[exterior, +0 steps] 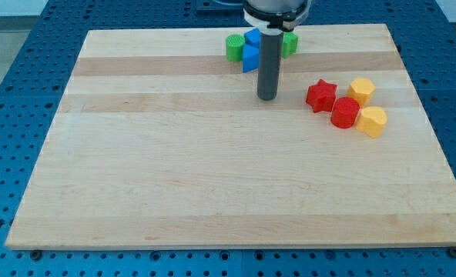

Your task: Slide red star a bit right

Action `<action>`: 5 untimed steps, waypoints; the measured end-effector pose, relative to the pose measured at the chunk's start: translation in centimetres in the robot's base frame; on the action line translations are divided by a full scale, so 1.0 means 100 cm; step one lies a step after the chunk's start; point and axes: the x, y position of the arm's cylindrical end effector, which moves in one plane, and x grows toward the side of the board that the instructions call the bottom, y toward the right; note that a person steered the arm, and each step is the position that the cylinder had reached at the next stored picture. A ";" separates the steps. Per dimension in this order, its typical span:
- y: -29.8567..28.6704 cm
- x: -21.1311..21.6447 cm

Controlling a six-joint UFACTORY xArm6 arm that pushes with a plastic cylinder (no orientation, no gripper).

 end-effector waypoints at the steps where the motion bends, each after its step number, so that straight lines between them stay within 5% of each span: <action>1: 0.008 0.000; 5: 0.068 0.000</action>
